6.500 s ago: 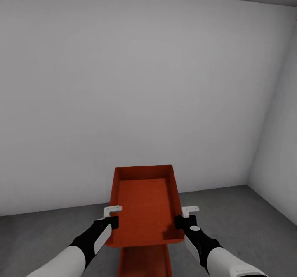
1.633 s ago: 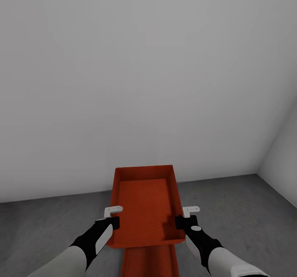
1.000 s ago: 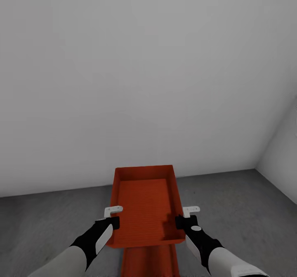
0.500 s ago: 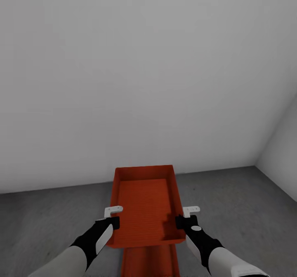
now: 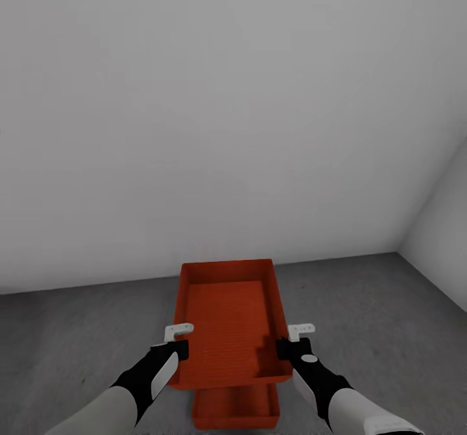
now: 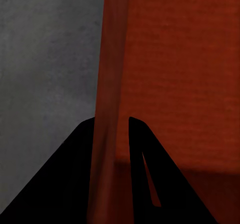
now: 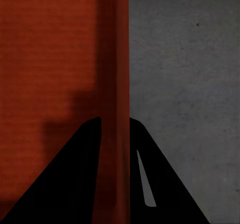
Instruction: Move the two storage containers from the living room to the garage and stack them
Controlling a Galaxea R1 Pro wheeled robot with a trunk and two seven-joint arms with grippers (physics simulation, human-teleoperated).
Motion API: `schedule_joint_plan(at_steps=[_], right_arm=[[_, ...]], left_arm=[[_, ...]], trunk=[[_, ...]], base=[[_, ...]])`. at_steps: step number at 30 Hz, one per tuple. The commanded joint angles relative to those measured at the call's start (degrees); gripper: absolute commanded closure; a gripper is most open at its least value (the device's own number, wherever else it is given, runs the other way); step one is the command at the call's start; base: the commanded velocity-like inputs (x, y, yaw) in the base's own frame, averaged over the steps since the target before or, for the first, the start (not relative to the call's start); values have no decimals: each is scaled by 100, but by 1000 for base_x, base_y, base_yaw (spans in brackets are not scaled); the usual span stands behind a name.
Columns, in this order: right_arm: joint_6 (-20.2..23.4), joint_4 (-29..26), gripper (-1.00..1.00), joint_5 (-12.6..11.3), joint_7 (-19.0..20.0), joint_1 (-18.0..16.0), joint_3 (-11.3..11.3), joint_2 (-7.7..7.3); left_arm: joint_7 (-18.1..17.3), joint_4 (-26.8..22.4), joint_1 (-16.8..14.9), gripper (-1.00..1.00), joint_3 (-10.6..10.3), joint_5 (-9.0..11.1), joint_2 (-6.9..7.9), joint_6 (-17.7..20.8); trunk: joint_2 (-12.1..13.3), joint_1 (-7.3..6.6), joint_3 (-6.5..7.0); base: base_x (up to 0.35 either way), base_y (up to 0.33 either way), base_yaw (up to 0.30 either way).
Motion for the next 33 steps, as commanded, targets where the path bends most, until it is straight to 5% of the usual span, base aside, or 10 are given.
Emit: schedule_joint_plan(at_steps=[1,33], right_arm=[[-17,15,100,26,-195,-1,-126,-48],[-66,15,100,22,-195,1,-126,-55]], left_arm=[[77,-25,-7,100,126,-164,112,-104],[77,-34,-7,100,126,-164,112,-105]], trunk=[[-6,0,-16],[-6,0,-308]], base=[[-16,0,0],[-1,0,0]])
